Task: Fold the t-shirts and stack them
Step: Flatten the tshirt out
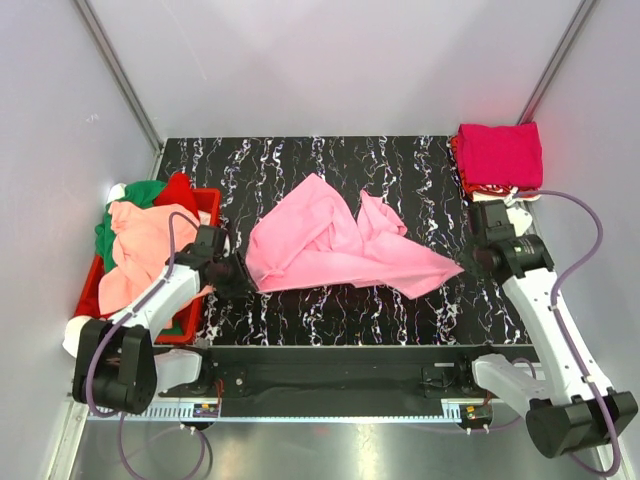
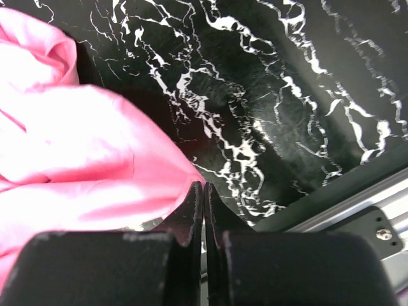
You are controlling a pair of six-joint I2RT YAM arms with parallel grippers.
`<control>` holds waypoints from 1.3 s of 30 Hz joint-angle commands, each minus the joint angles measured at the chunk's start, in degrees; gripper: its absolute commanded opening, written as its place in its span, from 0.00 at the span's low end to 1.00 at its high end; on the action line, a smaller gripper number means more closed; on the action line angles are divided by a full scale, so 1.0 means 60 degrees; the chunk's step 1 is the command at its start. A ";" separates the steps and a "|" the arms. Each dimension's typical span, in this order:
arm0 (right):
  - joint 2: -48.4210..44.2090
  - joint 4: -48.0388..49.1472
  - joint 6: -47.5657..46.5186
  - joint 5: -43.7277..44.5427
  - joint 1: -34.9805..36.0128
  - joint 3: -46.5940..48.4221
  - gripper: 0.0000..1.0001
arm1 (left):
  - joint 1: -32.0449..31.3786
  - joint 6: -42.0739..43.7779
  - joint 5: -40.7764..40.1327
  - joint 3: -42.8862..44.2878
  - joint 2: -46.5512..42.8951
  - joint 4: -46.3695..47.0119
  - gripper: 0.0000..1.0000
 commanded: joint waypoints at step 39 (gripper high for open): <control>-0.0116 0.0151 -0.1401 -0.0321 -0.0232 -0.0123 0.00 | -0.5786 0.0598 -0.6286 0.2994 0.3600 -0.0635 0.42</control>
